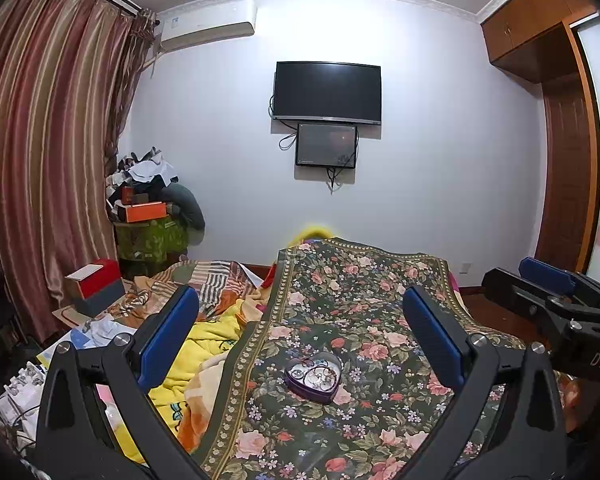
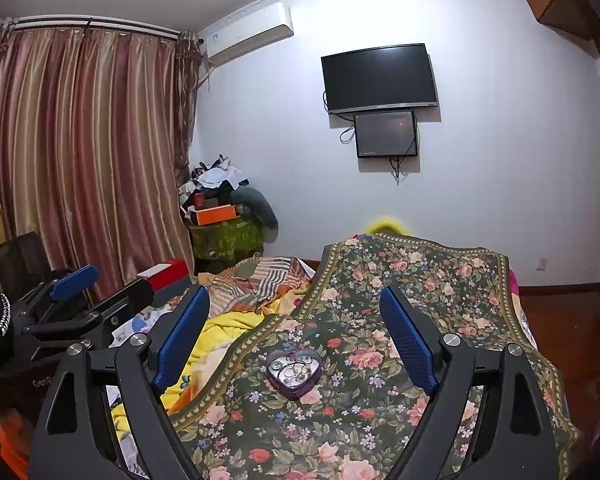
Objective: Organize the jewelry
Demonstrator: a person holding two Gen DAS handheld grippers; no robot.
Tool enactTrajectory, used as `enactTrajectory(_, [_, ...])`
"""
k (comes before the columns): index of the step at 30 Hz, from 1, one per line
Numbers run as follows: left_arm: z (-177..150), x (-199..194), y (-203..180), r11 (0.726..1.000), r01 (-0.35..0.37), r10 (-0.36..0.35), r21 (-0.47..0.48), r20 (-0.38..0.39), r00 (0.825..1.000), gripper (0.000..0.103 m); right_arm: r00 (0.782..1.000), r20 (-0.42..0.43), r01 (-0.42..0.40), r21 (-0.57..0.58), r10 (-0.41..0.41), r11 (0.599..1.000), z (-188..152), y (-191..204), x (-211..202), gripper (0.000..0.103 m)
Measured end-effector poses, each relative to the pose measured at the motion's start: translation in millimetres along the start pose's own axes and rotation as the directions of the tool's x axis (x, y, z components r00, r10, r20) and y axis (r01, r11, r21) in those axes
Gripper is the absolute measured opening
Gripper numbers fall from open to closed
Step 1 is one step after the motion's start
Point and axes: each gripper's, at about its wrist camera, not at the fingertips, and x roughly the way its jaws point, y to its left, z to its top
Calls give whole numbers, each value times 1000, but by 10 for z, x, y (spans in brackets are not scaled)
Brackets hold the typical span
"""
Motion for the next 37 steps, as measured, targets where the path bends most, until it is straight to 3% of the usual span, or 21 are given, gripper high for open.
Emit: enactTrajectory(37, [18, 41, 9, 999, 37, -37, -8, -31, 999, 102, 1000, -12, 13, 13, -13, 1000, -42, -48, 49, 85])
